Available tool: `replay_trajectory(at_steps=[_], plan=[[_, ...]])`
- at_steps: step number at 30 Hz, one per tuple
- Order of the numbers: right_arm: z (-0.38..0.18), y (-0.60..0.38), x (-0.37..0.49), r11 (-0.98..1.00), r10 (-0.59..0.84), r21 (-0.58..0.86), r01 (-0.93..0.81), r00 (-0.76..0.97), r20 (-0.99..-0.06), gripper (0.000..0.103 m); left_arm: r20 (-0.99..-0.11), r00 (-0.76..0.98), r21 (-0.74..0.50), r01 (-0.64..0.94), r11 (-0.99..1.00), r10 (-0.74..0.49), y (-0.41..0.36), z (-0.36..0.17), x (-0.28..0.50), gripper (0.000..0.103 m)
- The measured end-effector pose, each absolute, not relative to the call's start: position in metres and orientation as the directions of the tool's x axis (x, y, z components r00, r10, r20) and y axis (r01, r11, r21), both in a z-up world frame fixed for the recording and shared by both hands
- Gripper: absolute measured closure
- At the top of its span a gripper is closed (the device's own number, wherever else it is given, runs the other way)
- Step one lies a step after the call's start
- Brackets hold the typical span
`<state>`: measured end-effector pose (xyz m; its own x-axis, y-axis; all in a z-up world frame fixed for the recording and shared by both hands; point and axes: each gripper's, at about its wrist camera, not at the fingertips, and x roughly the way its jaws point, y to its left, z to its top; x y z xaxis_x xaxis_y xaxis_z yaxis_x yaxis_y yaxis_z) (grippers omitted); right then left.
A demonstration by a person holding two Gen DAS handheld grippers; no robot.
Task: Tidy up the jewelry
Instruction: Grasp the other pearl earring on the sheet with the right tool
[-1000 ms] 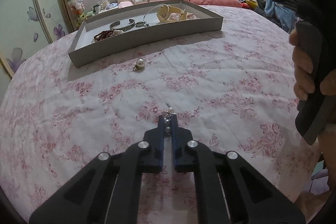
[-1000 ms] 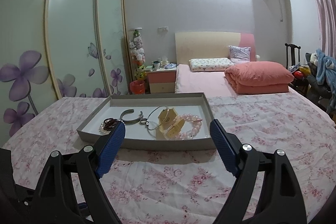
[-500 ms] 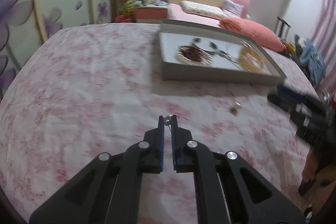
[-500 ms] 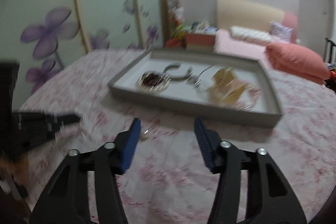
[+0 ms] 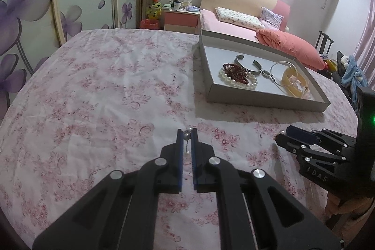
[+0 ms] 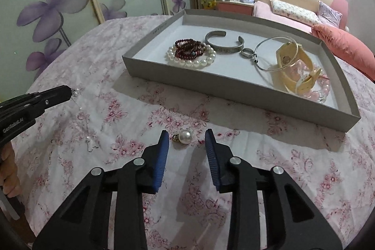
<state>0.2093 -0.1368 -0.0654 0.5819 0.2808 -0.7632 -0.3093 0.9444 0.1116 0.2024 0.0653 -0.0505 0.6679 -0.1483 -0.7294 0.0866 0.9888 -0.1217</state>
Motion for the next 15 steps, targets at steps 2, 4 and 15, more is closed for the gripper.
replay_trajectory(at_steps=[2,4,15], plan=[[-0.0653,-0.1357,0.2104,0.946,0.275,0.106,-0.307,0.582,-0.766,0.075,-0.729,0.668,-0.123,0.087,0.989,-0.150,0.0652,-0.0503,0.2027,0.096],[-0.0661,-0.1353,0.2125,0.946,0.273,0.104,-0.308,0.581,-0.767,0.076,-0.729,0.668,-0.123,0.088,0.989,-0.150,0.0650,-0.0506,0.2036,0.096],[-0.0656,-0.1342,0.2125,0.947,0.263,0.090,-0.309,0.582,-0.769,0.086,-0.731,0.666,-0.122,0.090,0.988,-0.151,0.0615,-0.0525,0.2029,0.096]])
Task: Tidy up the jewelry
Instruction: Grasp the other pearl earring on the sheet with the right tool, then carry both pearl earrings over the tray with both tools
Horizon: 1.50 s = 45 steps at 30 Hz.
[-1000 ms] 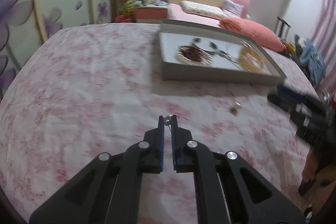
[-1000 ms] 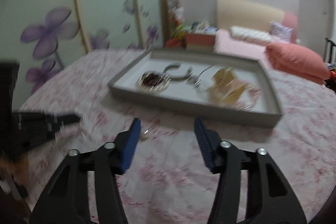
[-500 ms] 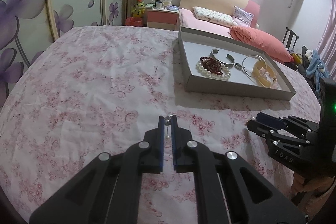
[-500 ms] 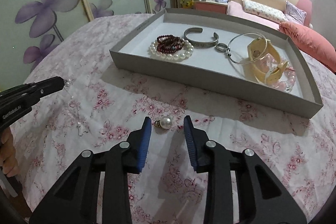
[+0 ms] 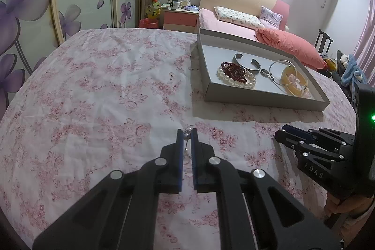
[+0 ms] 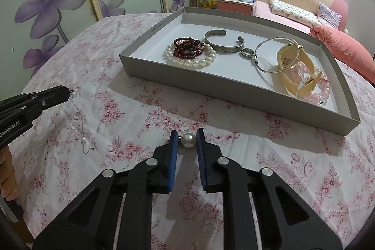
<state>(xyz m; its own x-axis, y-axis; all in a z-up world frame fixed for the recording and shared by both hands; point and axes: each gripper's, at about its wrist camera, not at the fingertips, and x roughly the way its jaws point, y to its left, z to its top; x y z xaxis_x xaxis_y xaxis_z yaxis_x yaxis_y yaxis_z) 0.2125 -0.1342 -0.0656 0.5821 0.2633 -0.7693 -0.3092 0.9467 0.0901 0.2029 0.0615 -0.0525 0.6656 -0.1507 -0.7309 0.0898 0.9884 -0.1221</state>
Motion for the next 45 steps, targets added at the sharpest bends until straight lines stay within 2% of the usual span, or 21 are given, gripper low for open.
replay_trajectory(at_steps=[6,12,25,35,45], plan=[[-0.065,-0.135,0.213,0.947,0.262,0.089,-0.309,0.582,-0.770,0.086,-0.730,0.667,-0.122,0.090,0.988,-0.151,0.062,-0.052,0.203,0.096],[-0.059,-0.160,0.205,0.970,0.210,0.081,-0.228,0.629,-0.748,0.086,-0.722,0.677,-0.125,0.081,0.989,-0.146,0.061,-0.050,0.202,0.096],[0.007,-0.209,0.169,0.997,0.077,0.017,-0.079,0.868,-0.491,0.086,-0.626,0.767,-0.132,0.077,0.988,-0.143,0.057,-0.011,0.189,0.096],[0.030,-0.211,0.148,0.999,0.039,-0.016,-0.047,0.946,-0.323,0.086,-0.485,0.866,-0.075,0.099,0.992,-0.123,0.034,0.034,0.172,0.096],[0.036,-0.208,0.135,0.998,-0.029,-0.059,0.018,0.984,-0.177,0.086,-0.393,0.914,-0.024,0.102,0.994,-0.103,-0.005,0.042,0.164,0.096]])
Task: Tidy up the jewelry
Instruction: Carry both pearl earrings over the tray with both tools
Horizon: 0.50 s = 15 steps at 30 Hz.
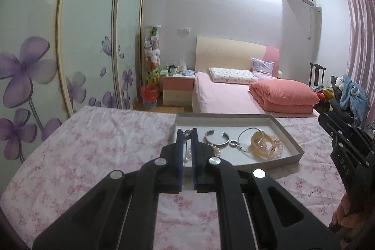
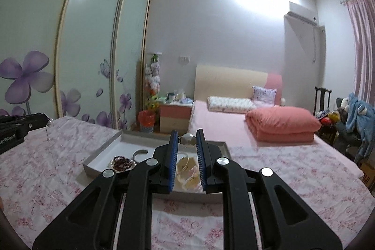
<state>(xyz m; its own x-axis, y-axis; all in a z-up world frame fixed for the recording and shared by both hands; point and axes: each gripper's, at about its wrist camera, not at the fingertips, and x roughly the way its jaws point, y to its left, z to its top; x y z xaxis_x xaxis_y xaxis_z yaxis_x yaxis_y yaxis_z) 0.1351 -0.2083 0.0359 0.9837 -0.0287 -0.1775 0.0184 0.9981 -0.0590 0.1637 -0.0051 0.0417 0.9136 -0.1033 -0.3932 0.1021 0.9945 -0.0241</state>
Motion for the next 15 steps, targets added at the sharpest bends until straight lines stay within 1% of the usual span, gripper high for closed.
replay_trajectory(at_steps=[8,15], plan=[[0.028,-0.214,0.138,0.997,-0.067,-0.057,0.059,0.986,-0.152,0.086,-0.364,0.925,0.014,0.122,0.992,-0.108,-0.038,0.033,0.170,0.096],[0.030,-0.220,0.141,0.995,-0.097,-0.049,0.092,0.988,-0.122,0.086,-0.321,0.944,0.058,0.099,0.993,-0.076,-0.053,0.031,0.174,0.096]])
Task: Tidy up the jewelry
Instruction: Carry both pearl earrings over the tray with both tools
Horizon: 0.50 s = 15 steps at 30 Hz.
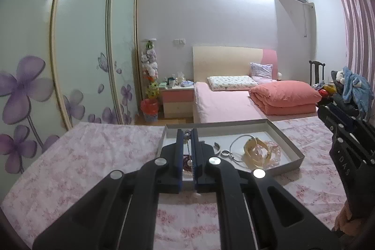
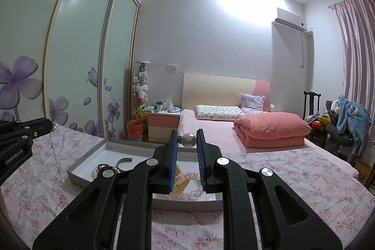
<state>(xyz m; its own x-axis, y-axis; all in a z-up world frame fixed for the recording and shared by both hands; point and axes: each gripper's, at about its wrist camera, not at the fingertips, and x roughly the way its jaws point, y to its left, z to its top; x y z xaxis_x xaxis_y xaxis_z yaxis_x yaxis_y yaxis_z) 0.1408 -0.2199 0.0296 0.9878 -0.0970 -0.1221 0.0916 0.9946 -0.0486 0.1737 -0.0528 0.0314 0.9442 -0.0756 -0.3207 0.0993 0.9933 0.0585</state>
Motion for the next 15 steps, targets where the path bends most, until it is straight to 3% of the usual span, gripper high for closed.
replay_trajectory(at_steps=[15], plan=[[0.027,-0.218,0.149,0.993,-0.107,-0.052,0.102,0.988,-0.108,0.086,-0.302,0.951,0.075,0.093,0.993,-0.066,-0.065,0.032,0.183,0.096]])
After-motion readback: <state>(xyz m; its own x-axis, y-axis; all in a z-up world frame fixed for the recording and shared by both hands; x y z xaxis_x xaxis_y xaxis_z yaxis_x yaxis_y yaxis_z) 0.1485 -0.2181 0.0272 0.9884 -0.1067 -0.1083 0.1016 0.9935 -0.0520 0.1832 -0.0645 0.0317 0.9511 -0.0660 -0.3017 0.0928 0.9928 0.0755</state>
